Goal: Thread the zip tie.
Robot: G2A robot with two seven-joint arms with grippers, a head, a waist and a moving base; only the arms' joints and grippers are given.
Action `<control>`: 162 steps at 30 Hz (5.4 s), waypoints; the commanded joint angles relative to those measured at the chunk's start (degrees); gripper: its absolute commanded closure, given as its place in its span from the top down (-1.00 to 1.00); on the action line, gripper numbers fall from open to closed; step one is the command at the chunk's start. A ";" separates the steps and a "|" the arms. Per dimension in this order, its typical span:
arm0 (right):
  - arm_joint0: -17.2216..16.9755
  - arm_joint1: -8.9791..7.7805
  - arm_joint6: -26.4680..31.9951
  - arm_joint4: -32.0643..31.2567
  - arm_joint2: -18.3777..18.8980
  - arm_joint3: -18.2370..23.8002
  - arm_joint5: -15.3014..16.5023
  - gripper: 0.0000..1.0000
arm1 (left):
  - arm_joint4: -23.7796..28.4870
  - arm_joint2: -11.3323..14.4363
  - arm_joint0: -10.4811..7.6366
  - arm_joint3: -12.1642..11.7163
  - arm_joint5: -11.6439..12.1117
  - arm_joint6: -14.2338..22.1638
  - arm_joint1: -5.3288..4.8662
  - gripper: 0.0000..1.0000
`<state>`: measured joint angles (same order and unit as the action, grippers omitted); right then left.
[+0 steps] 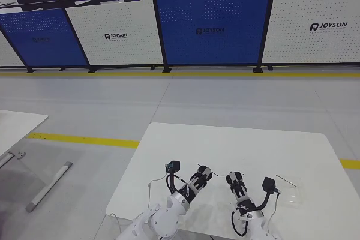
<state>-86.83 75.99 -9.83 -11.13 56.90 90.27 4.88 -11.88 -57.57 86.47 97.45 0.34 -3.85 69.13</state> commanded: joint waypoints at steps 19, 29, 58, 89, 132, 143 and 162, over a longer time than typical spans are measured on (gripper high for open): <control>-1.14 0.69 0.09 -1.44 1.01 1.00 -0.30 -1.00 | 0.00 0.00 0.00 0.00 0.00 0.00 0.00 -1.00; -0.76 1.20 0.32 -1.93 0.90 0.63 -1.31 -1.00 | 0.00 0.00 0.00 0.00 0.00 0.00 0.00 -1.00; -0.08 1.90 2.37 -1.55 0.34 -0.31 -2.04 -1.00 | 0.00 0.00 0.00 0.00 0.00 0.00 0.00 -1.00; -2.79 2.24 2.17 -1.61 2.44 0.93 3.58 -1.00 | 9.42 -1.87 0.72 -0.61 6.65 6.35 0.15 -1.00; -3.46 3.43 1.06 -2.42 3.03 1.25 2.62 -1.00 | 4.96 -0.10 0.33 -1.58 3.90 3.01 1.03 -1.00; -2.73 3.72 2.42 -2.61 2.80 0.65 1.77 -1.00 | 4.80 -0.10 0.06 -1.71 3.79 3.59 1.17 -1.00; -1.93 4.17 3.10 -2.59 2.86 -0.12 1.35 -1.00 | 3.96 -1.03 1.19 -0.63 4.17 4.03 1.04 1.00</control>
<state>-88.88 80.12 -6.66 -13.76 59.71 90.26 6.36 -7.67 -58.51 87.48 96.64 4.48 0.22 70.21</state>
